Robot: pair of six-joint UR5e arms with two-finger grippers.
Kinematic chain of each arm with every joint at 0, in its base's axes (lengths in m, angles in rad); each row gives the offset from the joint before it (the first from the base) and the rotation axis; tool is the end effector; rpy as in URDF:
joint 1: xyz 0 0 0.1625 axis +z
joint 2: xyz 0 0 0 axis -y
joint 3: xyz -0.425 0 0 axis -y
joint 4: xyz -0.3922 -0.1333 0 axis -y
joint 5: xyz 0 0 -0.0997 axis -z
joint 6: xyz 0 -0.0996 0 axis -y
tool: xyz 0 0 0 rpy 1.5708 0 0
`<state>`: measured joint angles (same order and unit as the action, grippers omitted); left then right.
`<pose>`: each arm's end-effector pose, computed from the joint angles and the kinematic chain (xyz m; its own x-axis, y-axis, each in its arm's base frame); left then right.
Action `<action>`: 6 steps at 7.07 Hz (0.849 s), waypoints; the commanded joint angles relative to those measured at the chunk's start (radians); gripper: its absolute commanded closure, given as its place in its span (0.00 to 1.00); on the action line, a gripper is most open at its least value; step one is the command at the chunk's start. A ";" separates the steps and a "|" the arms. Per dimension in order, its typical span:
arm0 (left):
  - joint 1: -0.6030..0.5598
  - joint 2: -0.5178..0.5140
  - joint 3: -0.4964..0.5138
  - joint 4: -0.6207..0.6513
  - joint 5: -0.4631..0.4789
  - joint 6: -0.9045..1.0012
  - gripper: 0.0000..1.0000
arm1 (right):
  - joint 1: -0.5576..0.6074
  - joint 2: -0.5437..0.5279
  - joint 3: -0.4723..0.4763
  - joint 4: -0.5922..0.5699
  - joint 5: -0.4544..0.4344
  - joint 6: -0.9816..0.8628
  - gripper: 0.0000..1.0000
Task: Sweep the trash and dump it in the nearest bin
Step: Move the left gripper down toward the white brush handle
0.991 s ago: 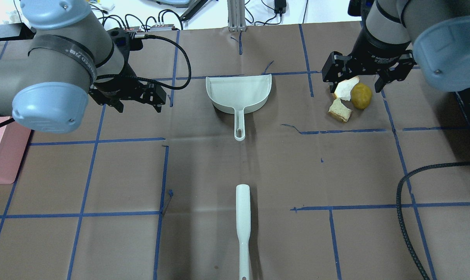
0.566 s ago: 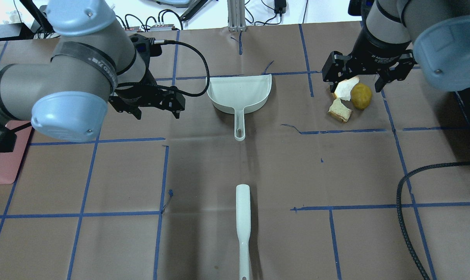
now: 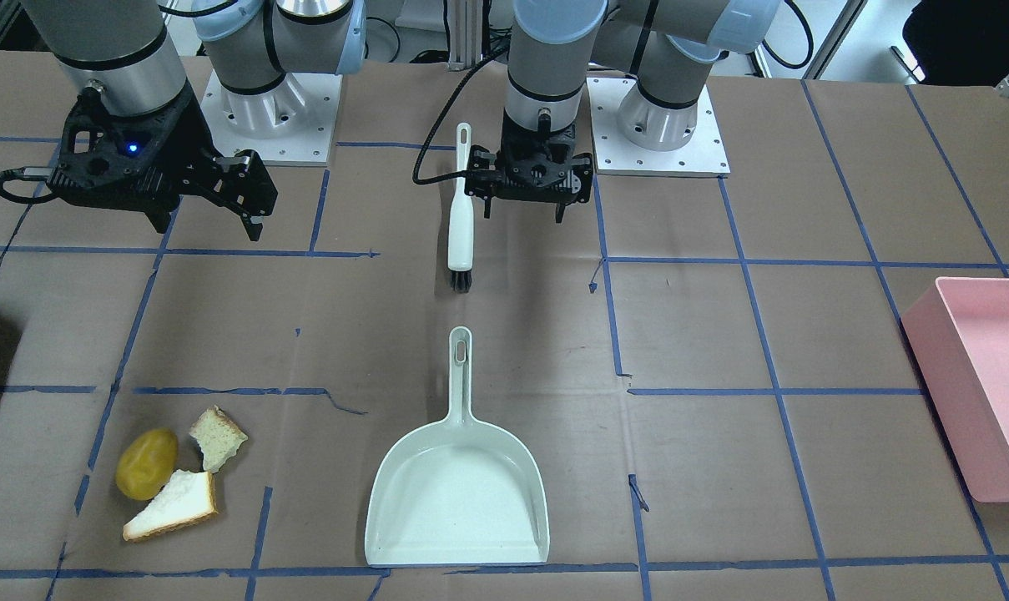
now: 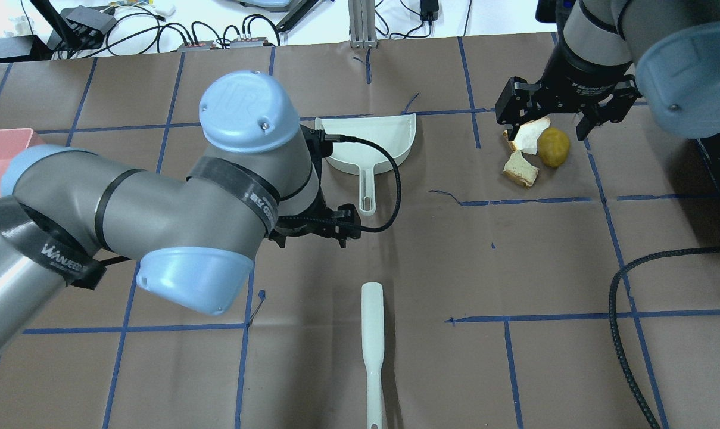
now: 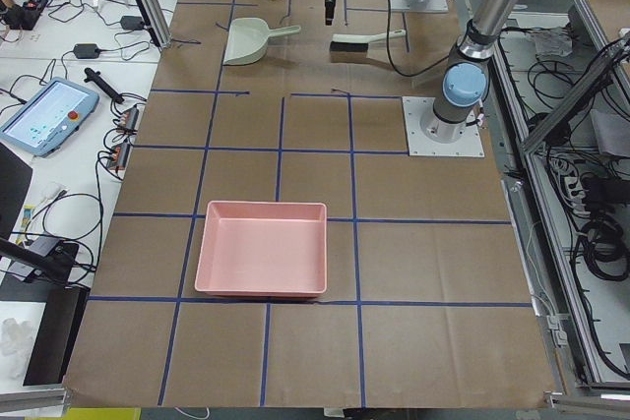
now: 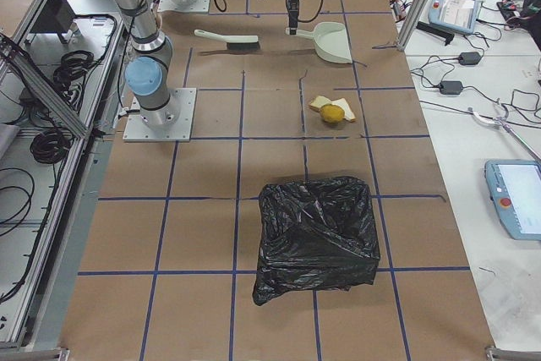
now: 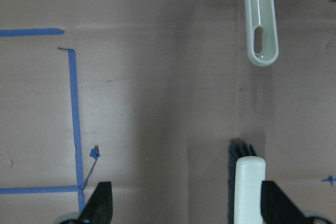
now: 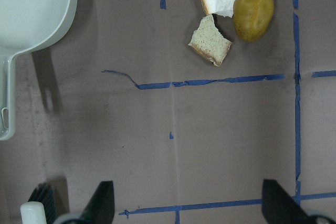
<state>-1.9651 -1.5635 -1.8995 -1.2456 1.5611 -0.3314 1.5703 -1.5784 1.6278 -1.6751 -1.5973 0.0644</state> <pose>-0.3042 -0.3815 0.3644 -0.9980 0.0629 0.0104 0.0629 0.9980 -0.0004 0.1304 -0.4936 0.4742 -0.9975 0.0662 0.0229 0.0648 0.9963 -0.0565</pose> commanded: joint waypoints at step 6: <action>-0.320 0.049 -0.355 0.367 0.005 -0.350 0.01 | 0.002 0.000 0.003 0.000 -0.001 0.002 0.00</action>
<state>-2.2604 -1.5358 -2.2061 -0.9093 1.5642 -0.6382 1.5712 -1.5784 1.6296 -1.6750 -1.5984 0.0648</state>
